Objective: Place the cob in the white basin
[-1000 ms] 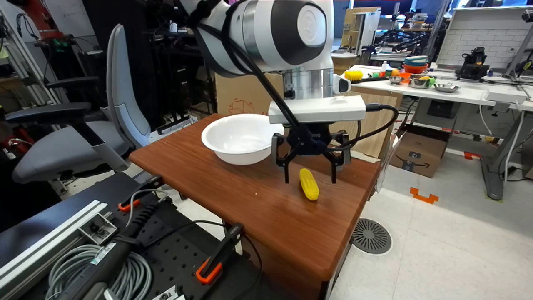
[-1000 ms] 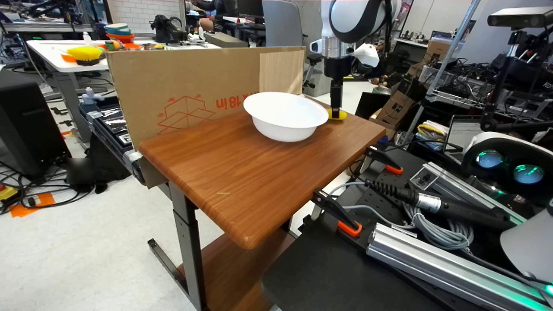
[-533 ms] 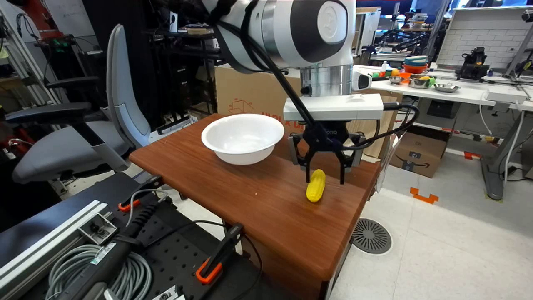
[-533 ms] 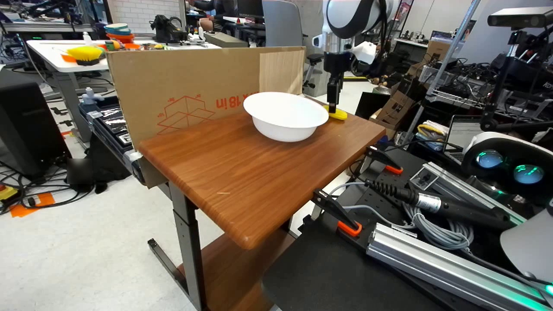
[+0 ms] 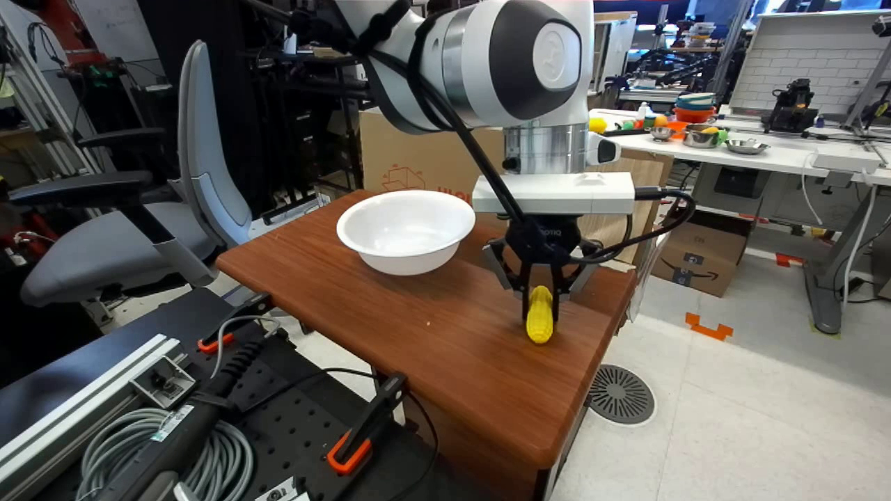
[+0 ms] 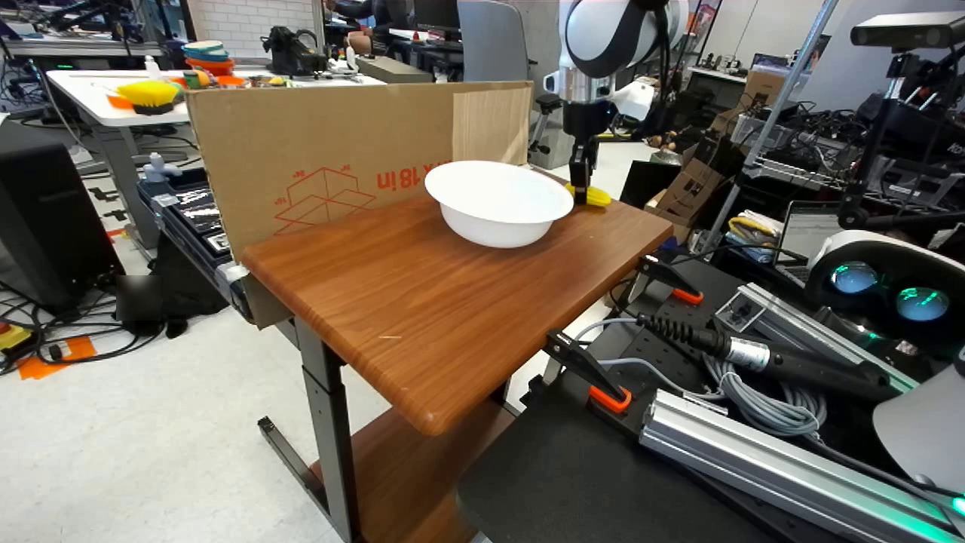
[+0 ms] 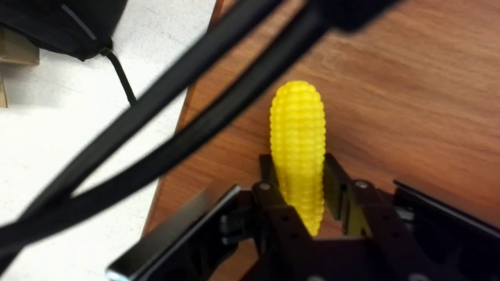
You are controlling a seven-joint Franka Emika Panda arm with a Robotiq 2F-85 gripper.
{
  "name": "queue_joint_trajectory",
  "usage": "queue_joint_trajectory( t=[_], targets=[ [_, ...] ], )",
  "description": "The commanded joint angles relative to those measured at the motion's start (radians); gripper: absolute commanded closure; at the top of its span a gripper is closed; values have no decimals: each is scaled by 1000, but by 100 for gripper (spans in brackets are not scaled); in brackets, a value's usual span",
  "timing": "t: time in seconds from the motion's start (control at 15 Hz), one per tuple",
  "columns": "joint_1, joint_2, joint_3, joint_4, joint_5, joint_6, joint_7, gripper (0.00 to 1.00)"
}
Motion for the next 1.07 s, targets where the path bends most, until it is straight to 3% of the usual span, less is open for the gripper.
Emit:
queue_joint_trajectory(
  t=[0.0, 0.27, 0.67, 1.0],
  targets=[
    [-6, -17, 16, 0, 16, -35, -8, 92],
    [19, -151, 58, -101, 8, 10, -27, 92],
    [137, -344, 125, -233, -23, 39, 2, 92],
    [228, -339, 132, -261, -97, 31, 85, 92]
  ],
)
